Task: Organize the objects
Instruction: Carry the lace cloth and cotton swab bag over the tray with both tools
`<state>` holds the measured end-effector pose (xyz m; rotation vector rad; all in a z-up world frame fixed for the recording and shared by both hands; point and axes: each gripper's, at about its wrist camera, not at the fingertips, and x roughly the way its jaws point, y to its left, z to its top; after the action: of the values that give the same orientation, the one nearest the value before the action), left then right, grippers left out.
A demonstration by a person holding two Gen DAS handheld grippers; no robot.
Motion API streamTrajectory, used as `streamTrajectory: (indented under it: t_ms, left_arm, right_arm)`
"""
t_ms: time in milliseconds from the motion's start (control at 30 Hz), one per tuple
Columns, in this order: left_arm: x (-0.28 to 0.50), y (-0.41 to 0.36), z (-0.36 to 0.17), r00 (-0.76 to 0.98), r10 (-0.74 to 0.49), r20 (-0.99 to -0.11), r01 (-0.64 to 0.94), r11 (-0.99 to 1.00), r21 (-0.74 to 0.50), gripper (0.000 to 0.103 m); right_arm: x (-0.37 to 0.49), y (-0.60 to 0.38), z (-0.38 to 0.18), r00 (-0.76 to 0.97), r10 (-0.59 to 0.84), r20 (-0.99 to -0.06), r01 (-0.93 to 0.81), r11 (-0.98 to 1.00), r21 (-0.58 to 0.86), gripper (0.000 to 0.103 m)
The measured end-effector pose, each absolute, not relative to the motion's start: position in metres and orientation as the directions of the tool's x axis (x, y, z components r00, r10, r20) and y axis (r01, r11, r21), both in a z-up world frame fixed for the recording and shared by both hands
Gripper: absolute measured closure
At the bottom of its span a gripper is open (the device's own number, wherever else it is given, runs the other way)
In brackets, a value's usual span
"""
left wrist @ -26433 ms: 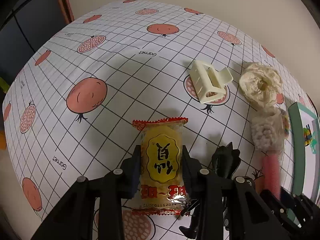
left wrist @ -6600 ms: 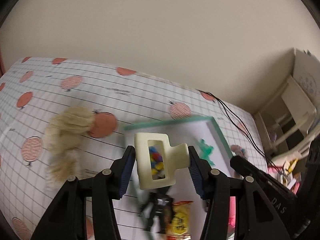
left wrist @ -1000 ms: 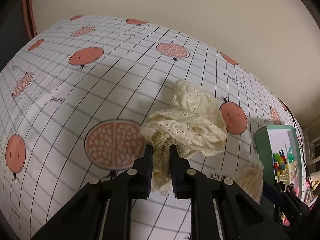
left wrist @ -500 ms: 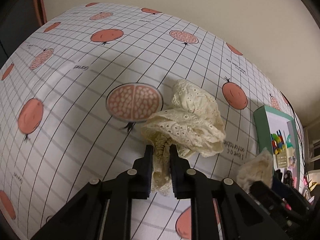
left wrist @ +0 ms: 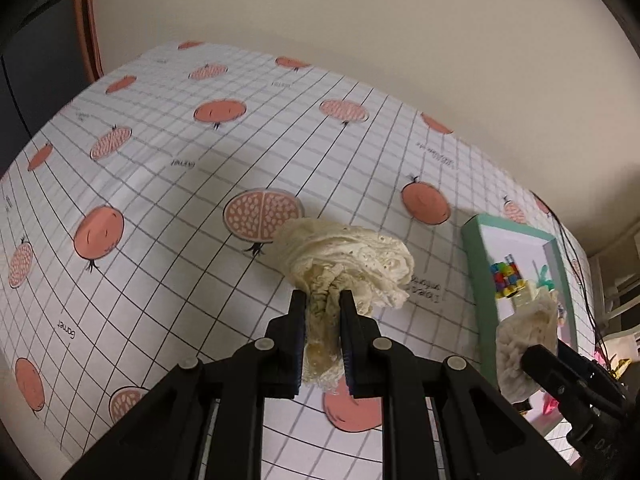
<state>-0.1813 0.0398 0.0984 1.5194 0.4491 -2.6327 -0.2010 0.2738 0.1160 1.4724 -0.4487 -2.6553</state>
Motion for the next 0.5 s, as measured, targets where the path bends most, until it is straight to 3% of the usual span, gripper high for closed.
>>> streamTrajectory:
  t_ms: [500]
  left_arm:
    - [-0.183, 0.131, 0.138, -0.605, 0.193, -0.773, 0.031, -0.964, -0.266, 0.087]
  right_arm:
    - [-0.173, 0.358, 0.117, -0.576, -0.118, -0.809, -0.221, -0.930, 0.292, 0.041]
